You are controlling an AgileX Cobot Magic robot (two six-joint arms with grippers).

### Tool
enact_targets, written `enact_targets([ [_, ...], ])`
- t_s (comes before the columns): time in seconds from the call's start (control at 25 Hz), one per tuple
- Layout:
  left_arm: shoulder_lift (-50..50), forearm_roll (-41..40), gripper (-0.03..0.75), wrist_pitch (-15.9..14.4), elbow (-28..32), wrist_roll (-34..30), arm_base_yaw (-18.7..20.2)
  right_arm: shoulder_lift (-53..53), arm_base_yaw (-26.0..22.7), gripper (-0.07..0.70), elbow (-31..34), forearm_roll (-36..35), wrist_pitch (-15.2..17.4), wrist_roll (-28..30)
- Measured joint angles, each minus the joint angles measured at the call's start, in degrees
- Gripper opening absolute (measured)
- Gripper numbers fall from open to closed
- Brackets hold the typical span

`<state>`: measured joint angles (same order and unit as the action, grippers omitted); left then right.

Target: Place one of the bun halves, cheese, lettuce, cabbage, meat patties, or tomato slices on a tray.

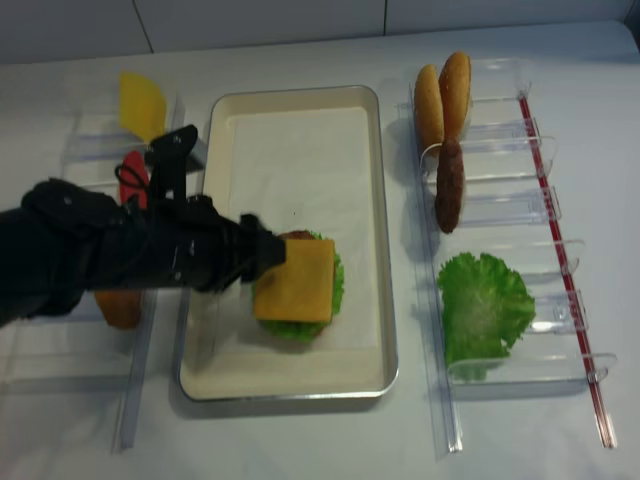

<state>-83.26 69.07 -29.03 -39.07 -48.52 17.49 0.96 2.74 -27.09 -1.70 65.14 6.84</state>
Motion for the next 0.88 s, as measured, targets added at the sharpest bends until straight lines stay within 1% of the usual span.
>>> enact_targets([
  [0.04,0.00,0.05,0.603,0.62,-0.58,-0.70,0.00,0.00,0.00,0.523,0.00,0.00,0.00,0.00],
  [0.12,0.00,0.24,0.658,2.23,-1.81,-2.54,0.00,0.00,0.00,0.523,0.00,0.00,0.00,0.00],
  [0.2,0.00,0.33,0.679,3.50,-3.49,-4.78,0.00,0.00,0.00,0.523,0.00,0.00,0.00,0.00],
  [0.28,-0.09,0.18,0.688,3.60,-5.78,-7.66,-0.23,0.00,0.00,0.523,0.00,0.00,0.00,0.00],
  [0.4,-0.09,-3.47,0.690,1.79,-9.79,-10.60,-0.22,0.00,0.00,0.523,0.00,0.00,0.00,0.00],
  [0.48,-0.09,-8.73,0.689,-0.30,-12.84,-10.22,-0.22,0.00,0.00,0.523,0.00,0.00,0.00,0.00],
  [0.52,-0.09,-12.82,0.687,-1.34,-14.55,-9.19,-0.22,0.00,0.00,0.523,0.00,0.00,0.00,0.00],
  [0.6,-0.09,-24.13,0.685,-3.46,-17.90,-3.71,-0.22,0.00,0.00,0.523,0.00,0.00,0.00,0.00],
  [0.64,-0.09,-29.95,0.683,-5.13,-19.86,-0.41,-0.22,0.00,0.00,0.523,0.00,0.00,0.00,0.00],
  [0.72,-0.13,-45.79,0.682,-9.21,-24.15,9.32,-0.22,0.00,0.00,0.523,0.00,0.00,0.00,0.00],
  [0.84,-0.22,-68.76,0.679,-17.93,-30.58,25.24,-0.22,0.00,0.00,0.523,0.00,0.00,0.00,0.00],
  [0.88,-0.22,-75.70,0.679,-21.41,-32.41,30.76,-0.22,0.00,0.00,0.523,0.00,0.00,0.00,0.00],
])
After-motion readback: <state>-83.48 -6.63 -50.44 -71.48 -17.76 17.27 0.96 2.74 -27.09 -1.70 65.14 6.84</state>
